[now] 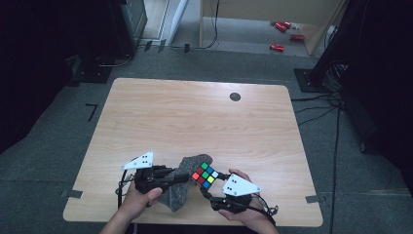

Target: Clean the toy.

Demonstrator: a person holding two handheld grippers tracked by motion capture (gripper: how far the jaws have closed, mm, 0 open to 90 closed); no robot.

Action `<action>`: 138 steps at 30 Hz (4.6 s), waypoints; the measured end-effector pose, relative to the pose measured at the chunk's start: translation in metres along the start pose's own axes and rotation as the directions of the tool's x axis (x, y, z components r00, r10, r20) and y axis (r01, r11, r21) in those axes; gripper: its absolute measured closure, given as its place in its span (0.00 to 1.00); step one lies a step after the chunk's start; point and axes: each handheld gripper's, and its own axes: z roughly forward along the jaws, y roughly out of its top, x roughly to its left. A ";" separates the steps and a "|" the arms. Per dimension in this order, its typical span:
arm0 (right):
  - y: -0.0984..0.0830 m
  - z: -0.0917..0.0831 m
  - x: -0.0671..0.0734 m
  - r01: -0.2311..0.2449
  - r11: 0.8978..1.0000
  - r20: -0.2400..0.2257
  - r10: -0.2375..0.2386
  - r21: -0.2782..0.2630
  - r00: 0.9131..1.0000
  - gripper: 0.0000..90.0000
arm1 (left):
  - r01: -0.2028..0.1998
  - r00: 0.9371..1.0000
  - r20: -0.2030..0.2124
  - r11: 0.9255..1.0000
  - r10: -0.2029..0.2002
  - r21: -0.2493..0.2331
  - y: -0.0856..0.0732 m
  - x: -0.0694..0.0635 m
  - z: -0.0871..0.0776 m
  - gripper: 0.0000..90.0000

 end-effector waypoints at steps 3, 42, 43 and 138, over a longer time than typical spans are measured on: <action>-0.003 0.005 0.002 0.024 0.999 0.034 -0.026 0.044 0.999 0.39 | 0.000 1.000 0.015 0.999 0.001 -0.046 0.006 -0.005 -0.004 0.80; -0.003 0.021 0.010 0.030 0.993 0.061 -0.037 0.114 0.997 0.39 | -0.142 0.983 -0.098 0.984 0.153 0.106 0.005 -0.028 0.025 0.79; -0.004 0.021 0.009 0.028 0.993 0.064 -0.036 0.115 0.997 0.39 | -0.135 0.982 -0.114 0.985 0.147 0.110 0.006 -0.025 0.023 0.80; 0.006 0.005 -0.005 -0.048 0.995 -0.024 0.051 0.090 0.998 0.39 | -0.501 0.806 -0.207 0.825 0.555 0.261 -0.029 -0.018 0.028 0.24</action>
